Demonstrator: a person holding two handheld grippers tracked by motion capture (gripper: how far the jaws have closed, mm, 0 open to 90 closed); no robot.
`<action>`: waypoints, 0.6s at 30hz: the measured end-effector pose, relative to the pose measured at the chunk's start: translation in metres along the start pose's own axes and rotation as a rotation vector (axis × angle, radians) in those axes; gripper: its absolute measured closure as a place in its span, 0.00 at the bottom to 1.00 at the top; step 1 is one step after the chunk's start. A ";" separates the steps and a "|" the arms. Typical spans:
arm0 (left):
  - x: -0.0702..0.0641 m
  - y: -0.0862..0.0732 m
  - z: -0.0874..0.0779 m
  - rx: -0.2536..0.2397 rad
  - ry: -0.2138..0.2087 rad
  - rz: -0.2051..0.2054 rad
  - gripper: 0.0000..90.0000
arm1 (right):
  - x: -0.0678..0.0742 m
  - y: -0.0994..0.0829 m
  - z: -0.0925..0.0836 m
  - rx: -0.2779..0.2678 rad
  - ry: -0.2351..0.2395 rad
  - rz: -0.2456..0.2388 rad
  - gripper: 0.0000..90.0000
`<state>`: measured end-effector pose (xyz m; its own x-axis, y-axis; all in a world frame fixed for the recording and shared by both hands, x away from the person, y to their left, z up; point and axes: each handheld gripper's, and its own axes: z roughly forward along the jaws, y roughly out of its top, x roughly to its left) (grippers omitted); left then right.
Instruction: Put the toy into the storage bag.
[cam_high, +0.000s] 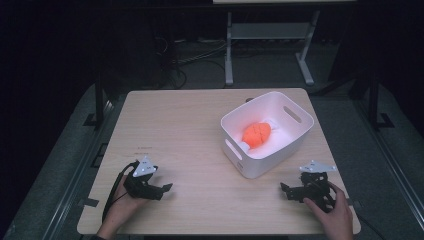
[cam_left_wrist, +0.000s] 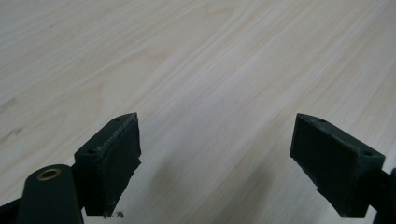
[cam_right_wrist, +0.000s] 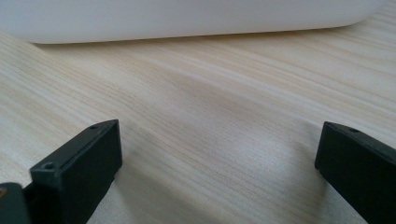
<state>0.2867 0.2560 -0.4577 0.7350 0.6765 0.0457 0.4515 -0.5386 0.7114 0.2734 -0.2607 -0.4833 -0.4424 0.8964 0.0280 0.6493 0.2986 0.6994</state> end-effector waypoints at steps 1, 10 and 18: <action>0.001 -0.005 0.002 0.012 -0.008 -0.011 0.16 | 0.000 0.000 0.000 0.000 0.000 0.000 0.00; 0.004 -0.020 0.004 -0.008 -0.019 -0.032 0.14 | 0.000 0.000 0.000 0.000 0.000 0.000 0.00; 0.004 -0.021 0.004 -0.011 -0.018 -0.032 0.14 | 0.000 0.000 0.000 0.000 0.000 0.000 0.00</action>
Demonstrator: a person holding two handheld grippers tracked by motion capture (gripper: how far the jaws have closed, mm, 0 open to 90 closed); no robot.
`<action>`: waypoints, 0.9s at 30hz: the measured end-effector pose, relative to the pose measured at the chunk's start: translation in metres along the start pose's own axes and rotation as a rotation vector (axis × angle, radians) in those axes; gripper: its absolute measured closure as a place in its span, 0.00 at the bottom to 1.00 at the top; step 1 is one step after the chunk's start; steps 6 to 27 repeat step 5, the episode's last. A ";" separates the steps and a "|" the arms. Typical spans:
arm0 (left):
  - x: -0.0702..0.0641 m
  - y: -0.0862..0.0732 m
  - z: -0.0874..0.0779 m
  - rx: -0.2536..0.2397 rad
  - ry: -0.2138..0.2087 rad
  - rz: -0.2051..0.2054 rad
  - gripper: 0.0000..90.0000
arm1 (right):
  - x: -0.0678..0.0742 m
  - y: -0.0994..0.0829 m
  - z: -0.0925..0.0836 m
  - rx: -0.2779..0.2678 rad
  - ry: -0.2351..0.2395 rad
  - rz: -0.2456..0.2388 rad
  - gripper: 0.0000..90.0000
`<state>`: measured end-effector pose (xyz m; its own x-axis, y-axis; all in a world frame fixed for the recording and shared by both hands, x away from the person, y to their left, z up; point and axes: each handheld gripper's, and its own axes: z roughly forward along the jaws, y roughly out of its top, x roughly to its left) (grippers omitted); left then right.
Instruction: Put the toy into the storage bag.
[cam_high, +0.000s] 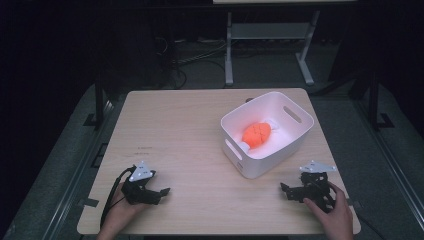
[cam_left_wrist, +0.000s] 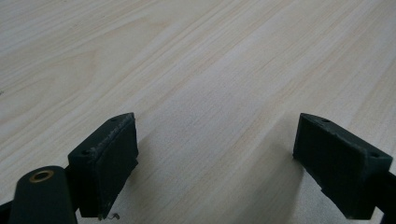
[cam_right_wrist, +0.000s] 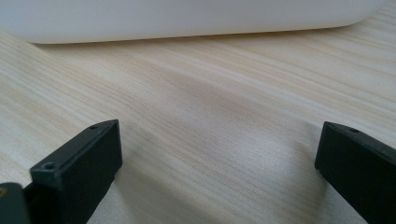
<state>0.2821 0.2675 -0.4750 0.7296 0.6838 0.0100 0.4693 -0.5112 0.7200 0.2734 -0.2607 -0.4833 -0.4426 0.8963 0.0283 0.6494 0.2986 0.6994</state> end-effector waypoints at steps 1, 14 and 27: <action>0.000 0.000 0.000 0.001 0.000 -0.001 0.14 | 0.000 0.000 0.000 0.000 0.000 0.000 0.00; 0.000 0.000 0.000 0.001 0.000 -0.001 0.14 | 0.000 0.000 0.000 0.000 0.000 0.000 0.00; 0.000 0.000 0.000 0.001 0.000 -0.001 0.14 | 0.000 0.000 0.000 0.000 0.000 0.000 0.00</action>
